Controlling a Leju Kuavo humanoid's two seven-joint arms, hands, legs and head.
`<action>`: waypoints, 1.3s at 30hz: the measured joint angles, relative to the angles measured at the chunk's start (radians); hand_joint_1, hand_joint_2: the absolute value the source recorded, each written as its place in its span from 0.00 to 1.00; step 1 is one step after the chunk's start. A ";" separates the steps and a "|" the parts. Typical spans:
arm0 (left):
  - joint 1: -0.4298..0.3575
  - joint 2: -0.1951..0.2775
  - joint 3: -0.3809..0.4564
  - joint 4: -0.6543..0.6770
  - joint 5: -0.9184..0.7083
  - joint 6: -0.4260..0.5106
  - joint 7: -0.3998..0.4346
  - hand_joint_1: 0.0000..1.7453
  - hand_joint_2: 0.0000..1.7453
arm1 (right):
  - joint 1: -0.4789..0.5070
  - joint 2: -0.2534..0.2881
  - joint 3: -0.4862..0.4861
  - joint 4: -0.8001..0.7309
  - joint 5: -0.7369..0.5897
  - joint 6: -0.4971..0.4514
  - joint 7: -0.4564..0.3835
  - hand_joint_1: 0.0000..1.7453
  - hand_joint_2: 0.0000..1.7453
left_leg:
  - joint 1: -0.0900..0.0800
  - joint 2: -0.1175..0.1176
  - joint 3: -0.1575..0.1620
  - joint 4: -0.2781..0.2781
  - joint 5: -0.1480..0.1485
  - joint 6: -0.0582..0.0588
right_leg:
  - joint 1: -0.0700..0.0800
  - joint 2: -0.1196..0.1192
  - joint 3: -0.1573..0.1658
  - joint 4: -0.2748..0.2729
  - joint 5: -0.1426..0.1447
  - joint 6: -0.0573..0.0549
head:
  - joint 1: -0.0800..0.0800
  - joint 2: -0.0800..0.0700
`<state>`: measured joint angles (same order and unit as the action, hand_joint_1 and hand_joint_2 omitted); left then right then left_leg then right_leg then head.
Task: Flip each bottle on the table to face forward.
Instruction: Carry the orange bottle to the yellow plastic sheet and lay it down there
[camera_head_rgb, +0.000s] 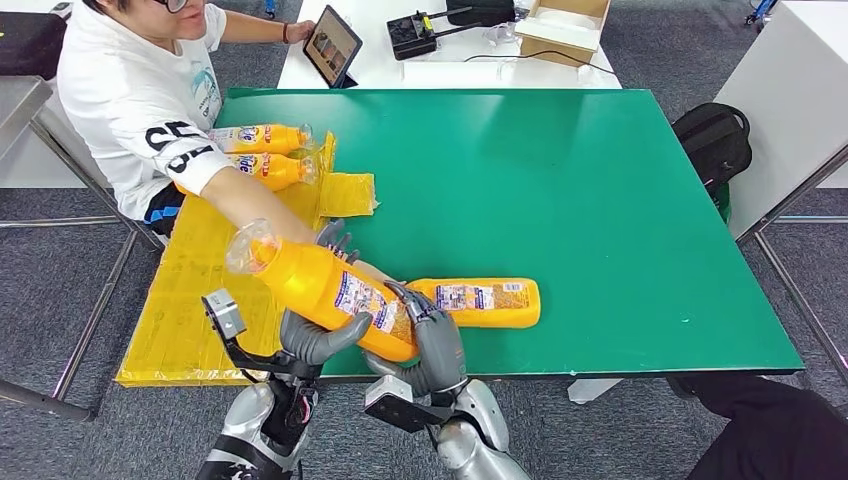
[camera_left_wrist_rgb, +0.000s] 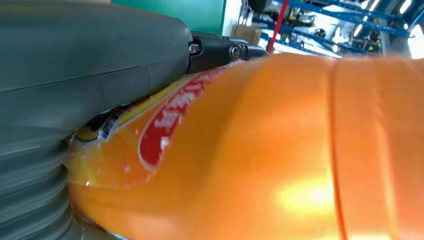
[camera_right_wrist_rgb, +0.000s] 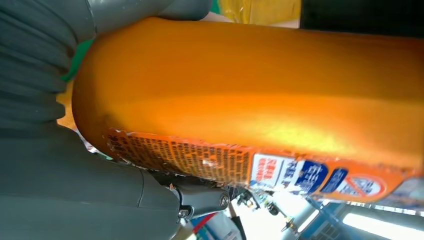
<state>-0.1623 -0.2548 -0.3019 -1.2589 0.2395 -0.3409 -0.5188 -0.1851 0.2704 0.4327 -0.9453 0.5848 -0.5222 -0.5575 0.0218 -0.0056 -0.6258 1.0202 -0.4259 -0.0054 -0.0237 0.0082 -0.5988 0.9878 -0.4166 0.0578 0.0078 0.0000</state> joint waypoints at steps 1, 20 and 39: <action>0.001 0.000 0.001 0.000 0.011 -0.010 0.002 0.00 1.00 | -0.004 0.000 0.006 0.007 0.001 0.002 0.002 1.00 1.00 | 0.000 0.000 0.000 0.000 0.000 0.000 | 0.000 0.000 0.000 0.000 0.000 0.000 | 0.000 0.000; 0.022 0.000 0.032 0.001 0.066 -0.078 -0.005 1.00 1.00 | -0.046 0.001 0.048 0.081 0.015 0.025 0.022 0.87 1.00 | 0.000 0.000 0.000 0.000 0.000 0.000 | 0.000 0.000 -0.001 0.000 0.000 0.000 | 0.000 0.000; -0.002 0.000 0.045 0.000 -0.093 0.105 -0.045 1.00 1.00 | -0.032 0.006 0.055 0.097 -0.009 0.032 0.031 0.00 0.00 | 0.000 0.000 0.000 0.000 0.000 0.000 | 0.000 0.000 0.000 0.000 0.000 0.000 | 0.000 0.000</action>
<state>-0.1641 -0.2547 -0.2567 -1.2593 0.1469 -0.2357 -0.5641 -0.2169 0.2760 0.4878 -0.8480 0.5760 -0.4903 -0.5262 0.0218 -0.0057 -0.6258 1.0202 -0.4258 -0.0054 -0.0236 0.0081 -0.5991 0.9879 -0.4165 0.0578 0.0079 0.0000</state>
